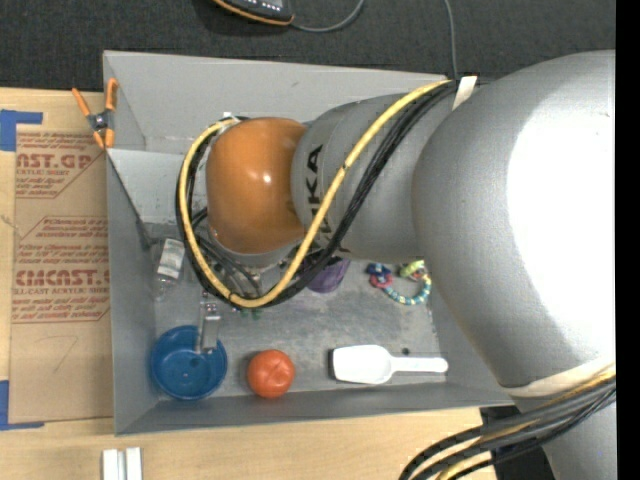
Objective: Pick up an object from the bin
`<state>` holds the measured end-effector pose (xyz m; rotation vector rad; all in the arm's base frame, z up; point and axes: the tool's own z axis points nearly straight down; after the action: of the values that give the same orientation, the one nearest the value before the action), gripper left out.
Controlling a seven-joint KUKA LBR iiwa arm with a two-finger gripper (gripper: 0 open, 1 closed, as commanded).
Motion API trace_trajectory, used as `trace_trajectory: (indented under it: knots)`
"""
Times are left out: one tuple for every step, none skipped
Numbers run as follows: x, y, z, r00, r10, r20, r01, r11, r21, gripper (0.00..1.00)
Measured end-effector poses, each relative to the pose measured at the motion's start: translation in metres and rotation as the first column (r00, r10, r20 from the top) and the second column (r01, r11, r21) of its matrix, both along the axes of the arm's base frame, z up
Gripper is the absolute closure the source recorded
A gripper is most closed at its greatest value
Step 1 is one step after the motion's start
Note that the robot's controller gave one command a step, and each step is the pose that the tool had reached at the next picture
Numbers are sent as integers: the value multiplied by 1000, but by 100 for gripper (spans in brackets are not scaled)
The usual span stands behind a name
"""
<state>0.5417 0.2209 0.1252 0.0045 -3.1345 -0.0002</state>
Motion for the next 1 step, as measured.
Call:
trace_trajectory:
  knots:
    - [2, -1, 5, 1000, -3, 7, 3, 1000, 2, 0]
